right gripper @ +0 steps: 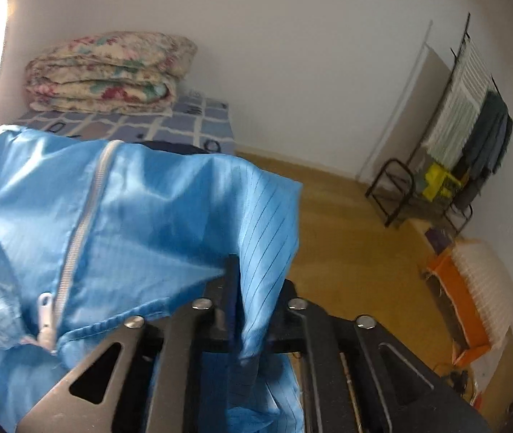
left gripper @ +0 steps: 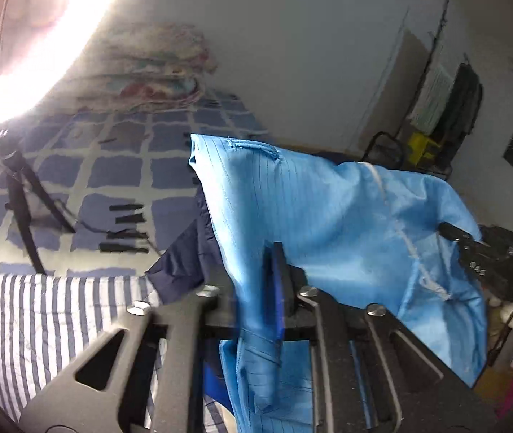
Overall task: Fold large clothes
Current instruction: 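Lift the folded coat with both tools and carry it toward the dark clothes stack, then lower the coat onto the dark clothes stack and open both tools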
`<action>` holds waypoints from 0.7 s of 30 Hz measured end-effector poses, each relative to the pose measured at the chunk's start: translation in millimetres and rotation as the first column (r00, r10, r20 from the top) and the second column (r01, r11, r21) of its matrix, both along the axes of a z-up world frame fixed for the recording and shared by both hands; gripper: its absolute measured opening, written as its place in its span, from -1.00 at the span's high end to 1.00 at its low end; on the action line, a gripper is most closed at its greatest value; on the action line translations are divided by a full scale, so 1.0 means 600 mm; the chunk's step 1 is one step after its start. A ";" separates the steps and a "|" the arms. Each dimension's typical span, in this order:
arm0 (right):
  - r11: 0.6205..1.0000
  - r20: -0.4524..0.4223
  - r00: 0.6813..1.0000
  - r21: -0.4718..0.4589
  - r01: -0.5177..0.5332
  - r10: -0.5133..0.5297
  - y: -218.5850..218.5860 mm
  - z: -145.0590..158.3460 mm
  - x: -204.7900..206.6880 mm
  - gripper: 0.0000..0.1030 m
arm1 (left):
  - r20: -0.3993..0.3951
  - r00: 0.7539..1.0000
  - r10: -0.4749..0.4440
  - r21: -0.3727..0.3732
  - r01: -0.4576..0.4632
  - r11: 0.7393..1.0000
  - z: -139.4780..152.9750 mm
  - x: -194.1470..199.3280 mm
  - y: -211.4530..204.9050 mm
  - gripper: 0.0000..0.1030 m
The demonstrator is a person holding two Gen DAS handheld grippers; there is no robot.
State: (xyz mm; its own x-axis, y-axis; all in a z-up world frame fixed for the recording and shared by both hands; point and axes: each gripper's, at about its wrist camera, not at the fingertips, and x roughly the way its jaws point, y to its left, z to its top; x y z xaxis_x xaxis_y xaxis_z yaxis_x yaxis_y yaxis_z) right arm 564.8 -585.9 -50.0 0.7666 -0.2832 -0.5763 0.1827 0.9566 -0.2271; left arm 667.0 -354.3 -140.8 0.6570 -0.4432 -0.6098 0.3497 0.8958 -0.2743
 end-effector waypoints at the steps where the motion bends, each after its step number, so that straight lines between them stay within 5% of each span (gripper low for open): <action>1: 1.000 -0.006 1.000 0.002 0.016 -0.016 -0.005 -0.001 0.004 0.49 | -0.016 1.000 0.022 0.006 -0.022 1.000 -0.004 0.003 0.003 0.34; 3: 0.998 -0.017 0.998 0.031 0.053 -0.053 -0.020 0.005 0.003 0.42 | -0.028 0.998 0.056 0.007 -0.056 0.998 -0.004 0.005 0.013 -0.02; 9: 0.991 0.010 0.993 0.067 0.115 -0.116 -0.046 0.026 -0.016 0.00 | -0.003 0.998 0.060 0.018 -0.060 0.998 0.026 -0.031 0.035 -0.04; 21: 0.997 0.059 0.998 0.072 -0.013 0.008 0.019 0.116 -0.098 -0.01 | 0.091 0.996 0.006 0.037 -0.010 0.999 0.166 -0.211 0.077 -0.04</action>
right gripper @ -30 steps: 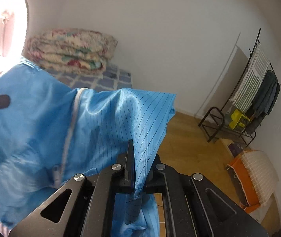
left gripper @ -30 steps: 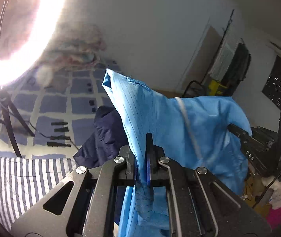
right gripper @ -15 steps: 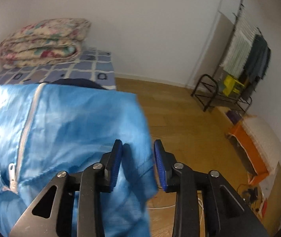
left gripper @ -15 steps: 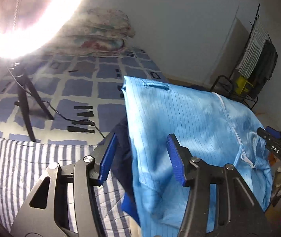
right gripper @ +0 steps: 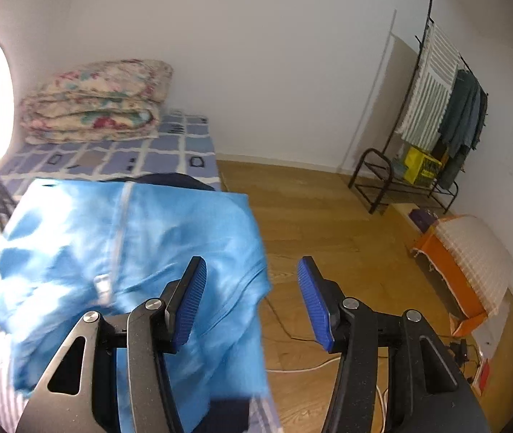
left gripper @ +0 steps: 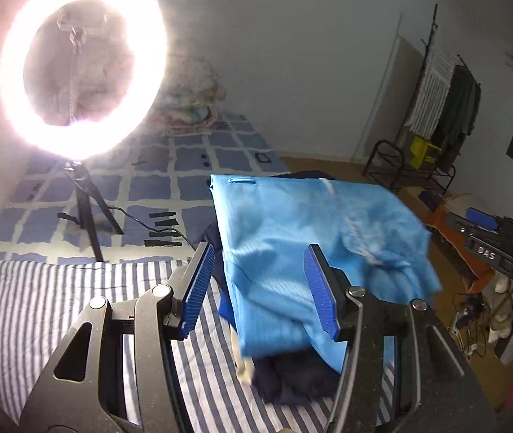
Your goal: Fold large clothes
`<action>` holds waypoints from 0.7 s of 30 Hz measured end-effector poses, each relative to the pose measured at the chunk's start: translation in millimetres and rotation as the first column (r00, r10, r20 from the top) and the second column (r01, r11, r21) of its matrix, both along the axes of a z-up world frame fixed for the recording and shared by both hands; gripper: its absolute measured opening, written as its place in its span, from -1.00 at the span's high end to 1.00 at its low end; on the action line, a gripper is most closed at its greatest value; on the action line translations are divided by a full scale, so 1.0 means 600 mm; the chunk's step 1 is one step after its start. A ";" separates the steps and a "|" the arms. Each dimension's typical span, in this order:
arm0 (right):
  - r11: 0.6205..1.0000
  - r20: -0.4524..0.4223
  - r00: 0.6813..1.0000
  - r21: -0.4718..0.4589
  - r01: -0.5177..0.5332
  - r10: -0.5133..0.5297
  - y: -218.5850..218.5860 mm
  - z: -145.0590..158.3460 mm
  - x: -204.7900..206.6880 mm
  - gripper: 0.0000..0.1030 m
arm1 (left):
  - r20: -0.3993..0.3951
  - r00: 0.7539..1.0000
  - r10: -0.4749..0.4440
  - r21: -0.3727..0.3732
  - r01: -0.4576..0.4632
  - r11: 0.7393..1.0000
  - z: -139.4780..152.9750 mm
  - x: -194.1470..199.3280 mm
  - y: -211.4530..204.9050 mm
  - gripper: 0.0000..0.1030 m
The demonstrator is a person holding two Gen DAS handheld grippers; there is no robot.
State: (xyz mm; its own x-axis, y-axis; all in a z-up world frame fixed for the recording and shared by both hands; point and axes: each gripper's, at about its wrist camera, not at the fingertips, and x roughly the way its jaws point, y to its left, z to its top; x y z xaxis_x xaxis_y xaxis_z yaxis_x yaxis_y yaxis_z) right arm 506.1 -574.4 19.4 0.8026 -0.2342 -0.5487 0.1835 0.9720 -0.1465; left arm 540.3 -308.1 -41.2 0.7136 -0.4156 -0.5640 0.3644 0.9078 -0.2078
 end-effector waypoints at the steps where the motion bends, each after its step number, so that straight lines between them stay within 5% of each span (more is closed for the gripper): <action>1: 1.000 0.001 1.000 0.000 -0.010 0.010 0.006 0.007 -0.010 -0.01 | 0.011 1.000 -0.007 0.003 0.007 1.000 0.015 -0.023 0.006 -0.04; 13: 0.998 0.064 0.996 0.001 -0.062 0.062 0.073 0.129 -0.199 -0.01 | 0.141 0.988 -0.062 -0.005 0.064 0.998 0.166 -0.291 0.090 -0.04; 21: 0.992 0.133 0.984 -0.003 -0.123 0.122 0.136 0.171 -0.355 -0.10 | 0.196 0.977 -0.085 0.053 0.076 0.996 0.194 -0.463 0.150 -0.04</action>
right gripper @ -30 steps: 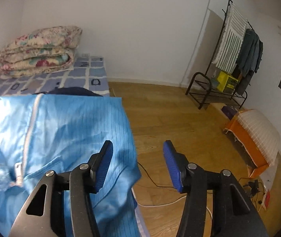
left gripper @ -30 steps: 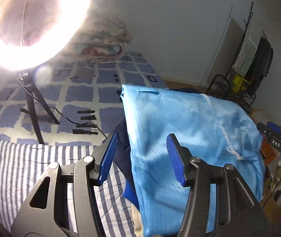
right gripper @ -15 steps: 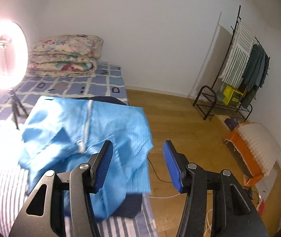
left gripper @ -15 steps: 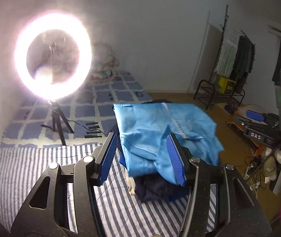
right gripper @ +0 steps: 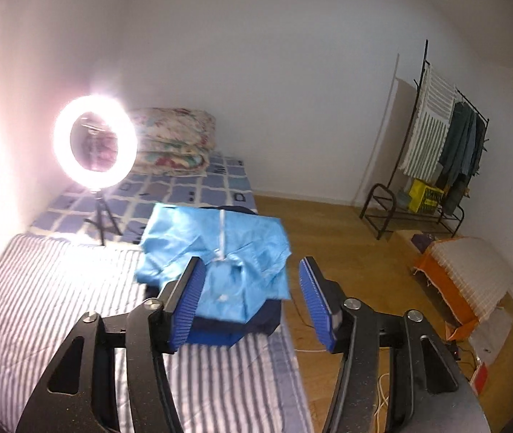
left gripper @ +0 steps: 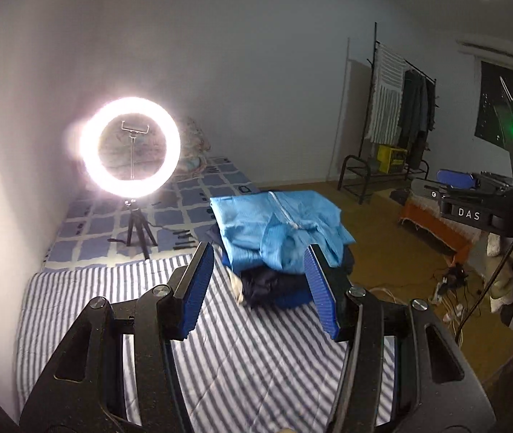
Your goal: Fold large clothes
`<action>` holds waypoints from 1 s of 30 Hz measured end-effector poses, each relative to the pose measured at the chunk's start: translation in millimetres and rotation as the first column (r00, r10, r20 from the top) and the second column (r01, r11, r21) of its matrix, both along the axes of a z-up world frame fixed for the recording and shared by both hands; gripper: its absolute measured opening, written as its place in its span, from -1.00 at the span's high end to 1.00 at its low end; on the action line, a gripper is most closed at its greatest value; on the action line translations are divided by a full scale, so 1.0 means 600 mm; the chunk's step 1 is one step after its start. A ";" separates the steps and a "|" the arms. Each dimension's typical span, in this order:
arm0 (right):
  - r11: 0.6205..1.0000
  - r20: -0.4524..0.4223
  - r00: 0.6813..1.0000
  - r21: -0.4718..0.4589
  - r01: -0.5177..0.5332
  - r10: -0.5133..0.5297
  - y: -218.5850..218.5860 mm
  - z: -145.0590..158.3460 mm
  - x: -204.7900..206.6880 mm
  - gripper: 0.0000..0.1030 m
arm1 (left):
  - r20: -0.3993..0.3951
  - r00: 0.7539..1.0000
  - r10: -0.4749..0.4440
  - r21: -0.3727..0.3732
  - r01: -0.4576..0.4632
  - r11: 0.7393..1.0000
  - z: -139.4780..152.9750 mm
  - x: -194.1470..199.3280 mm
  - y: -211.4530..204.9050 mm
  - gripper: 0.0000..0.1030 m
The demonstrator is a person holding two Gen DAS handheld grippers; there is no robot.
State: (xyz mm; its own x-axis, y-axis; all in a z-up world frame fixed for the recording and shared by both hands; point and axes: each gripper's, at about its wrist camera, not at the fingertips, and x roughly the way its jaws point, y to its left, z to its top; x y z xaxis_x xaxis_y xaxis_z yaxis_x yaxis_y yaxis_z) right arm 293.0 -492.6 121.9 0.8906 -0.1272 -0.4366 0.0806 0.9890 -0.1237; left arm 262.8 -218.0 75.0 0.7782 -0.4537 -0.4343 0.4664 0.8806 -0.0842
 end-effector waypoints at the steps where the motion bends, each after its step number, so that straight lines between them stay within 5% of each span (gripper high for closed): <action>1: 1.000 0.005 1.000 -0.004 -0.005 0.005 0.008 -0.003 -0.019 -0.10 | -0.002 1.000 -0.005 -0.001 0.005 1.000 -0.002 -0.017 0.007 -0.04; 14: 1.000 0.018 1.000 0.028 0.009 -0.010 0.070 -0.114 -0.180 -0.25 | 0.032 0.999 -0.012 0.037 0.011 0.999 -0.061 -0.200 0.051 -0.10; 30: 0.990 0.049 0.992 0.094 0.109 -0.114 0.097 -0.226 -0.227 -0.57 | 0.024 1.000 -0.009 0.037 0.008 0.999 -0.135 -0.214 0.054 -0.73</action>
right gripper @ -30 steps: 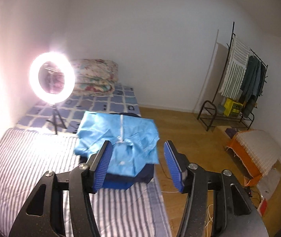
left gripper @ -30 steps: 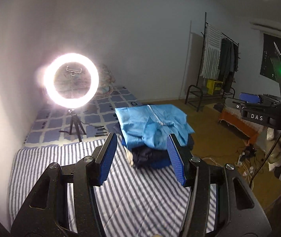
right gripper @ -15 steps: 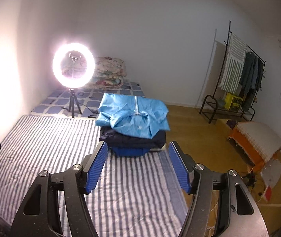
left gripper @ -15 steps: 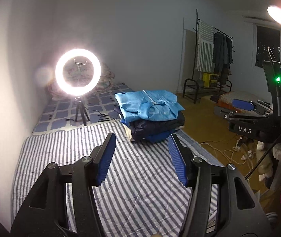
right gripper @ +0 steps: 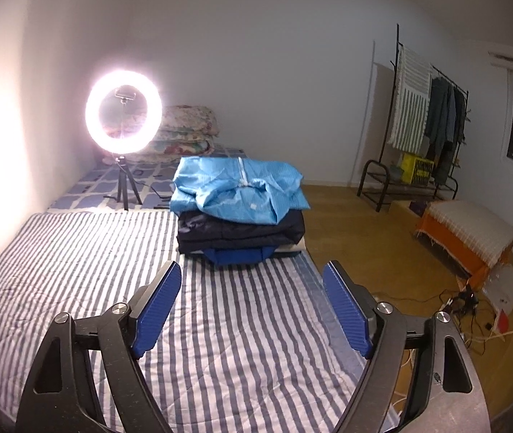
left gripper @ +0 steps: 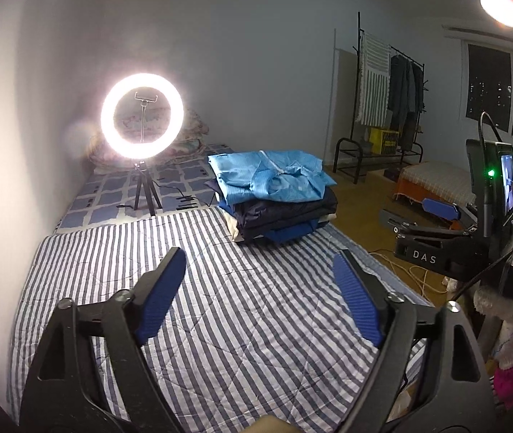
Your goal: Fold large clothes
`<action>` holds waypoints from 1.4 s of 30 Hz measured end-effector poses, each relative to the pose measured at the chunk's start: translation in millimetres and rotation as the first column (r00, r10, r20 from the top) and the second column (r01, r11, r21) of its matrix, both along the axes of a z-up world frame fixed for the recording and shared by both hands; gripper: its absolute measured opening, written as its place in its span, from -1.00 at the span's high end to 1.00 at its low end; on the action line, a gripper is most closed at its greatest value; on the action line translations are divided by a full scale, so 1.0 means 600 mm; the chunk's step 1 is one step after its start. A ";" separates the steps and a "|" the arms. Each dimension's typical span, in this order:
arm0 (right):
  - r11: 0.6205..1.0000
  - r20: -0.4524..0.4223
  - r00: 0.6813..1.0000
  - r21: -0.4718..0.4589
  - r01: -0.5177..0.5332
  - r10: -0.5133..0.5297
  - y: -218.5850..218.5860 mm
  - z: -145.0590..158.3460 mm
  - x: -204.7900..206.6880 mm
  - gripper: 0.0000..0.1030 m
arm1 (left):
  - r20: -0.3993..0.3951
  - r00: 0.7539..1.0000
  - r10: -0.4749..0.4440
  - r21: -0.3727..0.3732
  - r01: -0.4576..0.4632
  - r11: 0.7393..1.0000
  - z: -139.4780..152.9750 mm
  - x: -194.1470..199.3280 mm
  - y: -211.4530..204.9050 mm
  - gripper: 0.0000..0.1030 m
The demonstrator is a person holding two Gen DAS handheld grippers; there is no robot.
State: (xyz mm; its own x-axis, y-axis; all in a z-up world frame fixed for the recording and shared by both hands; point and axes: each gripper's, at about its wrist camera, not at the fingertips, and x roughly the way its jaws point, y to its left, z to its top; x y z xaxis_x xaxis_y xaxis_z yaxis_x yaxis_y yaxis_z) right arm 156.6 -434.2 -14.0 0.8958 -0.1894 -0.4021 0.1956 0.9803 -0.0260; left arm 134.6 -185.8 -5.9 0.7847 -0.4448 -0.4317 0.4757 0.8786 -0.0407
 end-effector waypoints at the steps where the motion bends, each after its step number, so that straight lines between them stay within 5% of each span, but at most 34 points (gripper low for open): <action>1: 1.000 -0.005 1.000 0.011 0.005 -0.005 -0.001 -0.006 0.000 -0.57 | 0.004 1.000 0.005 0.000 -0.005 1.000 -0.003 0.000 0.001 -0.75; 6: 0.999 -0.006 0.999 -0.012 0.036 -0.036 -0.003 -0.025 -0.003 -0.59 | 0.031 0.999 0.027 0.015 -0.028 0.999 -0.015 -0.005 0.006 -1.00; 14: 0.999 -0.023 0.999 0.000 0.034 -0.034 -0.001 -0.036 -0.002 -0.61 | 0.028 0.999 0.042 0.122 -0.045 0.991 -0.039 -0.008 -0.005 -1.00; 42: 0.999 -0.030 0.999 0.029 0.039 -0.038 -0.001 -0.039 0.000 -0.61 | 0.039 0.998 0.059 0.134 -0.064 0.989 -0.042 -0.023 0.002 -1.00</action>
